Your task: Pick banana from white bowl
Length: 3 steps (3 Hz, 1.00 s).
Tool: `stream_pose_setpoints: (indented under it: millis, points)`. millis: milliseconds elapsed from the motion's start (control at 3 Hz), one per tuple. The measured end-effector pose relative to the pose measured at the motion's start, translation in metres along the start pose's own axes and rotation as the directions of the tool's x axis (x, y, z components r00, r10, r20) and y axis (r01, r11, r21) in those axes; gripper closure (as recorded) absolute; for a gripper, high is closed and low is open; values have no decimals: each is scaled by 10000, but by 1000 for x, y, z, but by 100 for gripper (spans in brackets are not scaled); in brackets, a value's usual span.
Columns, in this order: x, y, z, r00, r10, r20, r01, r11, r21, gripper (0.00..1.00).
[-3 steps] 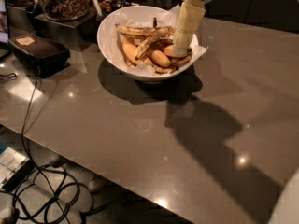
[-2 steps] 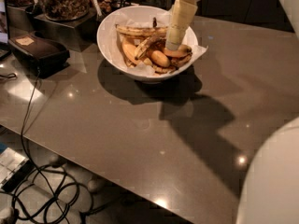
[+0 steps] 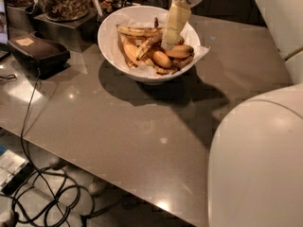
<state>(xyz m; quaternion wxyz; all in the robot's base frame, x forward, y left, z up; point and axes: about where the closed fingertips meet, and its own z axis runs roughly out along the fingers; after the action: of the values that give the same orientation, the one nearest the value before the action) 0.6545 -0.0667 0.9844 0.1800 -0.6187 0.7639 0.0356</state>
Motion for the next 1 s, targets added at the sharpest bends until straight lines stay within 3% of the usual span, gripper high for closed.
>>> stream_pose_setpoints:
  millis: [1000]
  points:
    - [4,-22,31,9985,539,-126,-542,9982,-264,27]
